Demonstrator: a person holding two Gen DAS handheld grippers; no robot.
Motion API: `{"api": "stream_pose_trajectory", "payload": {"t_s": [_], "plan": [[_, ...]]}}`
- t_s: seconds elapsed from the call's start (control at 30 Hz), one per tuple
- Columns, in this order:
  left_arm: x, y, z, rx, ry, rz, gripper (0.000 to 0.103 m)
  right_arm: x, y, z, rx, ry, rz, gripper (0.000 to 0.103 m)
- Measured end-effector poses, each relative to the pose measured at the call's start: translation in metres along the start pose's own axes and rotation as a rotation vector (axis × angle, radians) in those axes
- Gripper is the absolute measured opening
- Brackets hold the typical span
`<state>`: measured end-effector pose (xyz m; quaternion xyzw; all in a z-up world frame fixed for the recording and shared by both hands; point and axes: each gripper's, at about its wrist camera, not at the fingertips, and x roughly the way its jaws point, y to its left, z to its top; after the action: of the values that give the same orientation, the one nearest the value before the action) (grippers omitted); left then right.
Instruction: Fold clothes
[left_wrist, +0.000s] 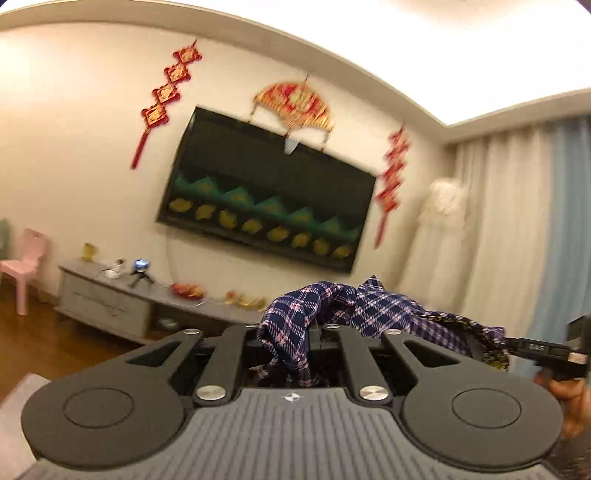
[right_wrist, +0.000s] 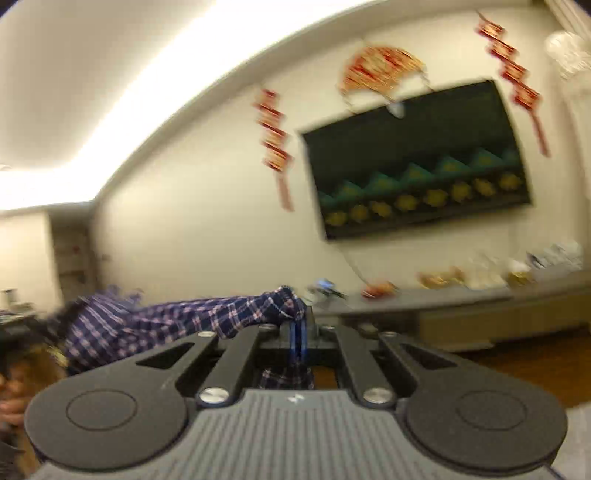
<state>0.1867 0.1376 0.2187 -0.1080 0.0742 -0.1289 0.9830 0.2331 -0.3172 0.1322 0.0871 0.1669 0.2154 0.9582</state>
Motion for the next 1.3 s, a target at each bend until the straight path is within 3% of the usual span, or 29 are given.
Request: {"api": "stream_pose_trajectory", "payload": {"t_s": [0.07, 0.13, 0.17, 0.2, 0.27, 0.3, 0.37, 0.47, 0.53, 0.57, 0.6, 0.63, 0.67, 0.7, 0.73, 0.83, 0.87, 0.9, 0.93, 1.0, 1.1, 1.17, 1.23, 1.3], "plan": [[0.071, 0.001, -0.028, 0.012, 0.191, 0.067, 0.017, 0.036, -0.017, -0.033, 0.012, 0.103, -0.090, 0.004], [0.124, 0.015, -0.087, -0.004, 0.408, 0.162, 0.019, 0.071, -0.034, -0.067, 0.024, 0.207, -0.181, 0.018], [0.149, 0.023, -0.117, -0.013, 0.516, 0.212, 0.019, 0.089, -0.043, -0.084, 0.030, 0.258, -0.226, 0.032], [0.155, 0.028, -0.147, -0.038, 0.582, 0.237, 0.019, 0.107, -0.051, -0.100, 0.036, 0.310, -0.271, 0.031], [0.131, 0.033, -0.182, -0.053, 0.598, 0.223, 0.020, 0.142, -0.068, -0.134, 0.047, 0.413, -0.362, 0.034], [0.118, 0.036, -0.199, -0.058, 0.600, 0.213, 0.021, 0.137, -0.063, -0.147, 0.051, 0.425, -0.340, 0.043], [0.090, 0.041, -0.228, -0.060, 0.595, 0.214, 0.027, 0.115, -0.045, -0.173, 0.058, 0.429, -0.266, 0.047], [0.046, 0.051, -0.245, -0.106, 0.576, 0.208, 0.041, 0.082, -0.019, -0.213, 0.067, 0.433, -0.154, 0.050], [0.018, 0.057, -0.253, -0.148, 0.565, 0.188, 0.042, 0.078, 0.006, -0.223, 0.015, 0.463, -0.057, 0.063], [0.004, 0.060, -0.256, -0.168, 0.560, 0.178, 0.048, 0.077, 0.019, -0.227, -0.014, 0.479, -0.008, 0.073], [-0.008, 0.060, -0.257, -0.182, 0.549, 0.141, 0.063, 0.072, 0.035, -0.232, -0.060, 0.499, 0.016, 0.075], [-0.015, 0.057, -0.259, -0.187, 0.543, 0.106, 0.073, 0.075, 0.047, -0.239, -0.120, 0.519, 0.019, 0.075], [-0.018, 0.050, -0.264, -0.170, 0.541, 0.084, 0.090, 0.079, 0.053, -0.243, -0.168, 0.537, 0.005, 0.074], [-0.020, 0.042, -0.270, -0.148, 0.540, 0.065, 0.095, 0.084, 0.058, -0.246, -0.212, 0.553, -0.011, 0.068], [-0.018, 0.035, -0.274, -0.108, 0.545, 0.072, 0.095, 0.088, 0.063, -0.250, -0.256, 0.569, -0.028, 0.062], [0.006, 0.017, -0.293, 0.003, 0.572, 0.159, 0.093, 0.090, 0.065, -0.257, -0.265, 0.582, -0.040, 0.021], [0.014, 0.017, -0.298, 0.026, 0.574, 0.186, 0.075, 0.081, 0.059, -0.249, -0.244, 0.547, -0.059, 0.015], [0.020, 0.021, -0.298, 0.019, 0.581, 0.206, 0.046, 0.070, 0.053, -0.239, -0.217, 0.504, -0.080, 0.013], [0.026, 0.027, -0.297, 0.005, 0.590, 0.223, 0.041, 0.059, 0.047, -0.229, -0.190, 0.462, -0.102, 0.012], [0.019, 0.049, -0.284, -0.097, 0.543, 0.226, 0.019, 0.027, 0.019, -0.209, -0.077, 0.352, -0.164, 0.011], [-0.002, 0.090, -0.252, -0.245, 0.444, 0.246, 0.018, -0.022, -0.039, -0.197, 0.099, 0.236, -0.363, 0.011], [-0.011, 0.114, -0.240, -0.309, 0.420, 0.282, 0.018, -0.038, -0.077, -0.205, 0.175, 0.230, -0.537, 0.011], [-0.016, 0.132, -0.240, -0.337, 0.429, 0.367, 0.018, -0.040, -0.101, -0.219, 0.225, 0.265, -0.656, 0.017], [-0.021, 0.142, -0.244, -0.374, 0.456, 0.383, 0.020, -0.038, -0.110, -0.231, 0.264, 0.285, -0.705, 0.033]]}}
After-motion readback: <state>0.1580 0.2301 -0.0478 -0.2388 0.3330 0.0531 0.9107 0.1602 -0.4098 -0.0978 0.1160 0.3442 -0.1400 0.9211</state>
